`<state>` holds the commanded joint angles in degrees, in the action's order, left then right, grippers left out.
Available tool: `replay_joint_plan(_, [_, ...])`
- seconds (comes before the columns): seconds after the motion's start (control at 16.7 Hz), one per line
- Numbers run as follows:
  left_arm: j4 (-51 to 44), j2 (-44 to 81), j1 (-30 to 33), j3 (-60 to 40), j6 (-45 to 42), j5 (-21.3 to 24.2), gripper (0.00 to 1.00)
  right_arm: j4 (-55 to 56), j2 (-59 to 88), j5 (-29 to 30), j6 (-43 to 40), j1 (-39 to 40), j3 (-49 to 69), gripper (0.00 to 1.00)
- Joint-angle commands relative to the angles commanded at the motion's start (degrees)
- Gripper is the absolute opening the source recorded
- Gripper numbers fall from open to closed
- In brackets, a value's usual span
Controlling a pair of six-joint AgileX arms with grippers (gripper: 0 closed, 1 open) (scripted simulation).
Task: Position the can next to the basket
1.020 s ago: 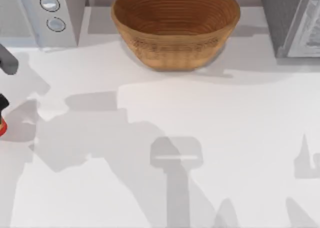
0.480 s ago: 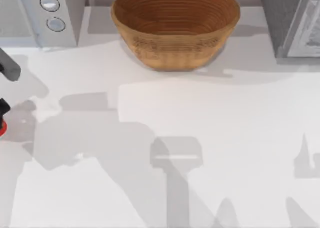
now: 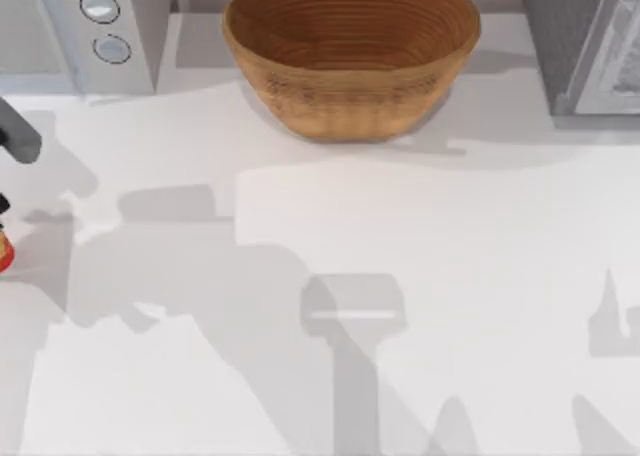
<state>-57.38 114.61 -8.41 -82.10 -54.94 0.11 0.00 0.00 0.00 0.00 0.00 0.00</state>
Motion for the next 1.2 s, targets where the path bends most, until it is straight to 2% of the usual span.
replay_joint_plan(0.12, [0.0,0.0,0.0,0.0,0.0,0.0,0.02,0.0,0.0,0.0,0.0,0.0,0.0,1.00])
replay_joint_plan(0.18, [0.0,0.0,0.0,0.0,0.0,0.0,0.00,0.0,0.0,0.0,0.0,0.0,0.0,1.00])
replay_joint_plan(0.78, [0.0,-0.1,0.4,-0.1,0.5,0.1,0.00,0.0,0.0,0.0,0.0,0.0,0.0,1.00])
replay_joint_plan(0.96, [-0.1,0.1,3.0,-1.0,5.6,1.2,0.00,0.0,0.0,0.0,0.0,0.0,0.0,1.00])
replay_joint_plan(1.2, [-0.7,1.3,10.2,-4.0,18.6,4.1,0.00,0.0,0.0,0.0,0.0,0.0,0.0,1.00])
